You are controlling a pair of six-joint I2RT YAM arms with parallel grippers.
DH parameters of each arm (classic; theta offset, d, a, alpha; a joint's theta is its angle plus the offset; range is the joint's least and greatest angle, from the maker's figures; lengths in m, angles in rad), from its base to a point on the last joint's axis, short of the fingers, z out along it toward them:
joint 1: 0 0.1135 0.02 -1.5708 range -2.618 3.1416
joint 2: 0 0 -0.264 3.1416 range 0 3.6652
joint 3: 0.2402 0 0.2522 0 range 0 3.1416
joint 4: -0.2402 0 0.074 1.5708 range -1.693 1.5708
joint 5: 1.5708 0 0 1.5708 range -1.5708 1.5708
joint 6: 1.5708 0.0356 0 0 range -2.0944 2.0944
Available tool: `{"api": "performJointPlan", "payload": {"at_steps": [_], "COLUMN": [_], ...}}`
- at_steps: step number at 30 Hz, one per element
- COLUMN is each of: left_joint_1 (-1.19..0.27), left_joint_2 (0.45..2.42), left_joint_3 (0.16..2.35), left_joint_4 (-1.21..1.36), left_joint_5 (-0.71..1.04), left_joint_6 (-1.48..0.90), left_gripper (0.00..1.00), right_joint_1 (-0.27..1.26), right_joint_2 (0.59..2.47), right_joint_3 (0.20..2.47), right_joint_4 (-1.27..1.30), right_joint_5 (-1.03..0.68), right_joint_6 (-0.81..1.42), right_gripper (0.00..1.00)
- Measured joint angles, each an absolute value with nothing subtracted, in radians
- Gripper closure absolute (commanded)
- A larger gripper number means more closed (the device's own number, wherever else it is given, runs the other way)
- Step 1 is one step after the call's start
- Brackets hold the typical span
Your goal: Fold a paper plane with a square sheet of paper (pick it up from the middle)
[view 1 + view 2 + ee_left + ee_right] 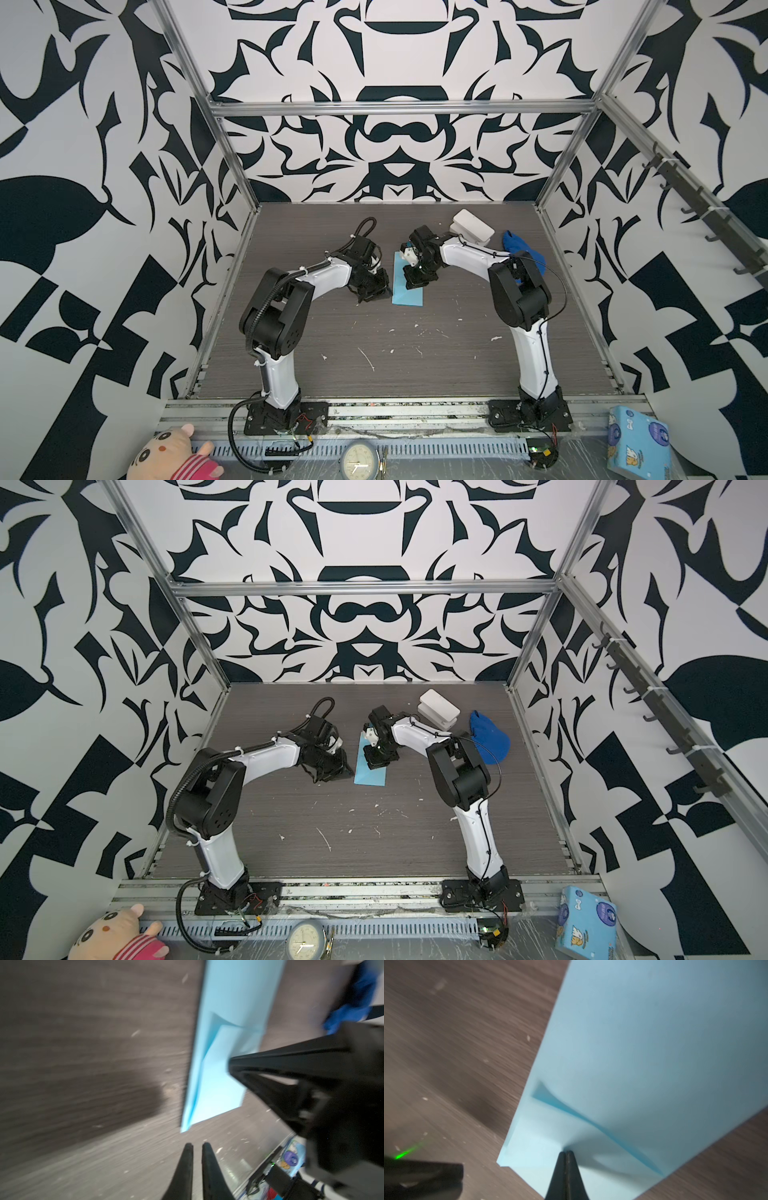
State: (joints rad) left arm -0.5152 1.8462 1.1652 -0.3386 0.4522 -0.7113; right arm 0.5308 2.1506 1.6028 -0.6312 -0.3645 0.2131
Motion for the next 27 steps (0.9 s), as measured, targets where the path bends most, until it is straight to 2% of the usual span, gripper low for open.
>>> {"api": "performJointPlan", "payload": {"at_steps": [7,9,11,21,27], "left_joint_1": [-0.516,-0.517,-0.517,-0.517,-0.517], "left_joint_2": [1.876,1.896,1.919,2.003,2.008], "left_joint_3": [1.215,1.236,1.254,1.271,1.271], "left_joint_4": [-0.242,-0.234,-0.225,-0.223,-0.23], "left_joint_5": [0.452,0.45,0.445,0.383,0.357], "left_joint_6": [-0.737,-0.736,-0.736,-0.733,-0.732], "left_gripper": [0.81,0.8,0.8,0.83,0.84], "right_joint_1": [0.448,0.415,0.382,0.389,0.404], "right_joint_2": [1.864,1.801,1.773,1.866,1.918], "right_joint_3": [1.319,1.237,1.173,1.079,1.079], "right_joint_4": [-0.36,-0.281,-0.216,-0.031,0.039], "right_joint_5": [-0.387,-0.386,-0.387,-0.467,-0.514], "right_joint_6": [0.426,0.482,0.531,0.662,0.706], "right_gripper": [0.64,0.51,0.45,0.41,0.46]}}
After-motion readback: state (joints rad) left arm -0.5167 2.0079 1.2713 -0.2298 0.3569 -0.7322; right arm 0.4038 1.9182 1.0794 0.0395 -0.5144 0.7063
